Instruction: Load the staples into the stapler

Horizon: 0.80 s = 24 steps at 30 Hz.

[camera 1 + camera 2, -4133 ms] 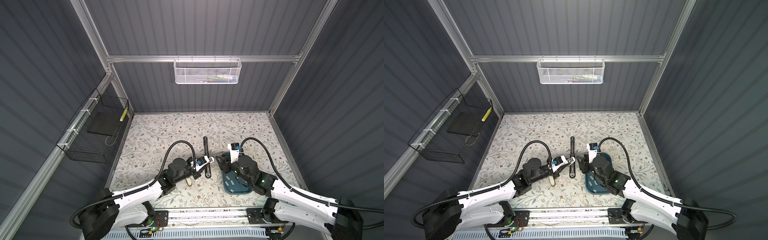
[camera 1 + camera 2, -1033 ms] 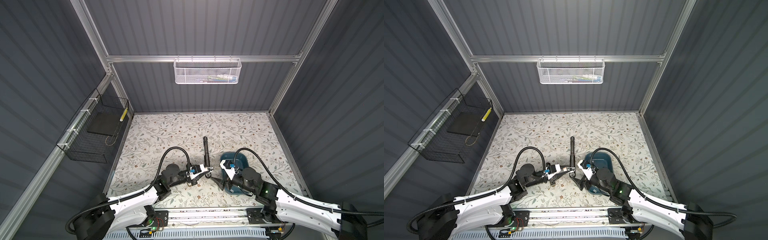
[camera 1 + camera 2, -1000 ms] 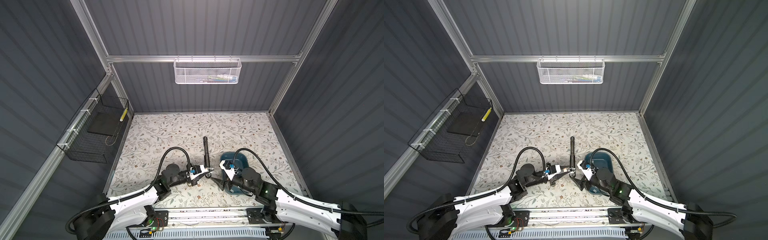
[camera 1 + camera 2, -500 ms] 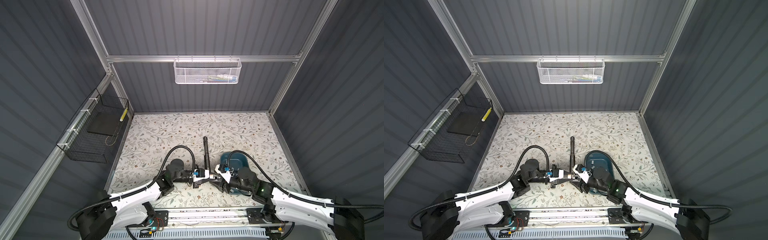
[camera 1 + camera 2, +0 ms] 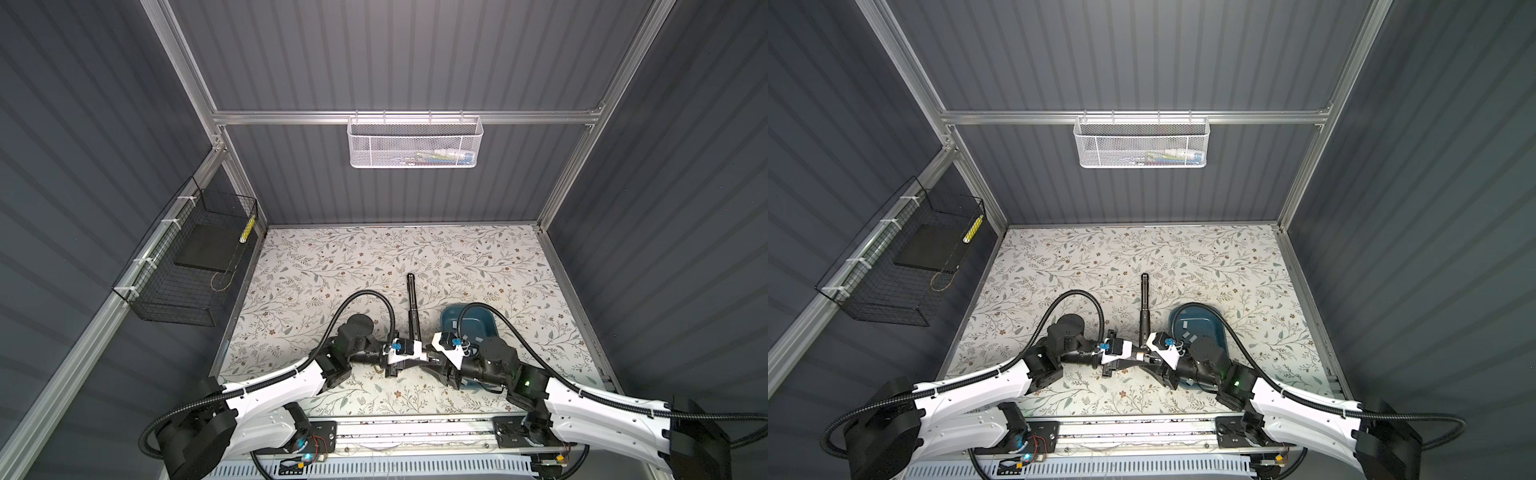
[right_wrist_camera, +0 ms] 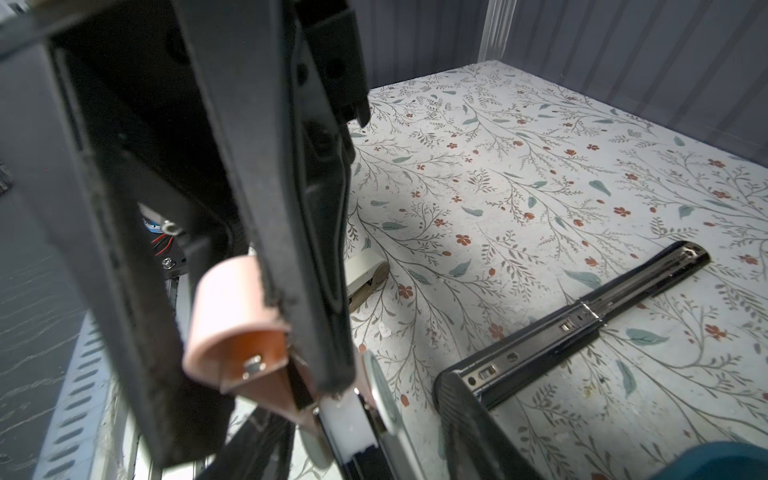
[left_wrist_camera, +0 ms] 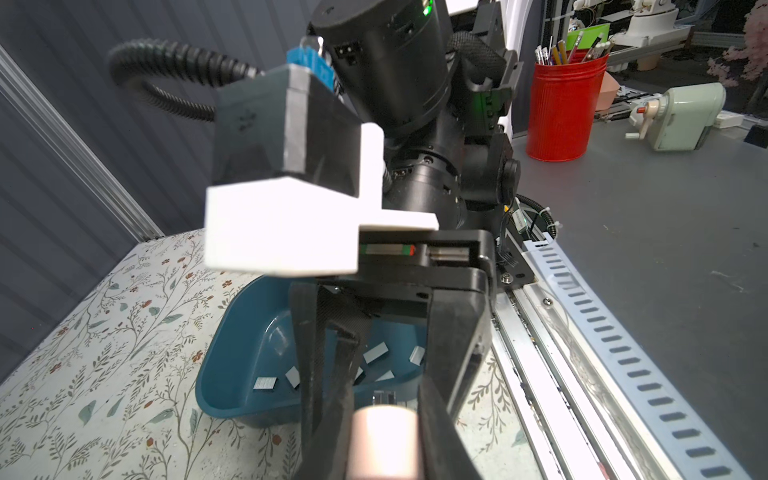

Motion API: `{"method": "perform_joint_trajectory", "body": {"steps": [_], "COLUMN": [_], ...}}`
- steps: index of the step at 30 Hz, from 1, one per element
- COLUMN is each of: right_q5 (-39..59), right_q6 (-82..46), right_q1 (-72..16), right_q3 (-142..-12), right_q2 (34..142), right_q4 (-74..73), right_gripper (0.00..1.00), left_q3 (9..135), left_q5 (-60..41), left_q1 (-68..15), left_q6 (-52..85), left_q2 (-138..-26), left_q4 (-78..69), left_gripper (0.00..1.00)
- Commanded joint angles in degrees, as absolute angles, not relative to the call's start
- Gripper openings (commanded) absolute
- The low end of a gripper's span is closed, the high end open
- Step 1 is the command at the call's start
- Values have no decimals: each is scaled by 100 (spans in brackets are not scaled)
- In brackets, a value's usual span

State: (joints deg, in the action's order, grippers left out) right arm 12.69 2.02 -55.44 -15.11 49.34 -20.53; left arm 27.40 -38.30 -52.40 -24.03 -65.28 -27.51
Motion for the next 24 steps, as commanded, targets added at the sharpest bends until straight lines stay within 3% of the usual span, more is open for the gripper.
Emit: {"method": "perform_joint_trajectory", "body": {"steps": [1, 13, 18, 21, 24], "right_q5": [1378, 1247, 1187, 1108, 1008], "right_q6": [312, 361, 355, 340, 291], "right_q1": [-5545, -5544, -5546, -5546, -5545], "right_q3": [-1450, -1459, -1442, -1418, -1415], "right_q2": [4967, 5318, 5257, 5188, 5159], "right_q4": [-2306, -2564, -2575, -2593, -2610], "right_gripper": [56, 55, 42, 35, 30], "left_q3": [3004, 3010, 3015, 2949, 2694], "left_q5": [-4039, -4062, -3988, -3826, -3130], "left_q1": [-5227, -5224, -5223, -5225, -5229], "left_q6": [-2538, -2591, -2579, -2464, -2087], "left_q2": [-6533, -6460, -6468, -6423, -6333], "left_q4": [-2613, -2532, -2531, -2685, -3284], "left_gripper": [0, 0, 2, 24, 59]}}
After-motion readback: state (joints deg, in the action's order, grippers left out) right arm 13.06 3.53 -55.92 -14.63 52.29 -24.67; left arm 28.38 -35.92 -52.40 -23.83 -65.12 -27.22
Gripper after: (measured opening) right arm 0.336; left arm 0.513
